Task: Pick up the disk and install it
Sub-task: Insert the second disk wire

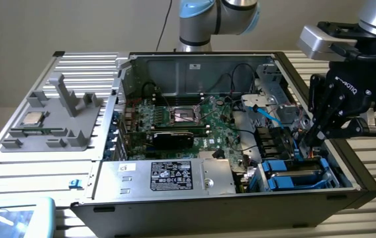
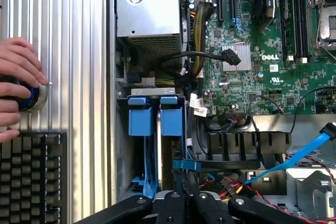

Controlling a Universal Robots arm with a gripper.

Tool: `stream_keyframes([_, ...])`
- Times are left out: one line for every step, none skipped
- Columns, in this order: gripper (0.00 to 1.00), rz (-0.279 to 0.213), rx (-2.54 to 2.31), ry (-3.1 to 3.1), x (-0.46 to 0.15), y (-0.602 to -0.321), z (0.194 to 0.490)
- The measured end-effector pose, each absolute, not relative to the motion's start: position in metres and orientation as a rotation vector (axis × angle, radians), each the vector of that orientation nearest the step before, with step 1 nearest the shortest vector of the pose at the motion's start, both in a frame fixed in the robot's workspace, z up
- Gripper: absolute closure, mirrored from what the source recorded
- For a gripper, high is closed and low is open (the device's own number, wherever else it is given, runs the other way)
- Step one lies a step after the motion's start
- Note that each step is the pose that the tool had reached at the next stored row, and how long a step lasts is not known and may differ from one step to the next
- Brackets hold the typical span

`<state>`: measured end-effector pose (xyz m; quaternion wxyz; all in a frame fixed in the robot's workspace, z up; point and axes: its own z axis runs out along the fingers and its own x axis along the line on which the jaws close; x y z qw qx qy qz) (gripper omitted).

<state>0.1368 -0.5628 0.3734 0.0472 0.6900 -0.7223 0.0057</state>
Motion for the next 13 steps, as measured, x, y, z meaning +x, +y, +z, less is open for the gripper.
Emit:
stream_keyframes([0.89, 0.017, 2.105, -2.203, 0.1368, -0.5596, 0.3734])
stream_keyframes([0.89, 0.017, 2.106, -2.203, 0.1367, -0.5562, 0.3733])
stream_keyframes([0.89, 0.018, 2.108, -2.201, 0.1368, -0.5537, 0.3732])
stream_keyframes([0.89, 0.018, 2.116, -2.193, 0.1368, -0.5529, 0.3733])
stream_keyframes([0.89, 0.019, 2.133, -2.177, 0.1369, -0.5528, 0.3732])
stream_keyframes([0.89, 0.021, 2.154, -2.156, 0.1369, -0.5528, 0.3732])
stream_keyframes([0.89, 0.022, 2.174, -2.137, 0.1368, -0.5528, 0.3733])
stream_keyframes([0.89, 0.023, 2.193, -2.117, 0.1368, -0.5528, 0.3733])
stream_keyframes([0.89, 0.024, 2.212, -2.097, 0.1368, -0.5528, 0.3732])
stream_keyframes([0.89, 0.026, 2.231, -2.077, 0.1368, -0.5528, 0.3733])
stream_keyframes([0.89, 0.027, 2.25, -2.057, 0.1368, -0.5528, 0.3732])
stream_keyframes([0.89, 0.027, 2.269, -2.037, 0.1368, -0.5528, 0.3732])
stream_keyframes([0.89, 0.026, 2.289, -2.018, 0.1368, -0.5528, 0.3731])
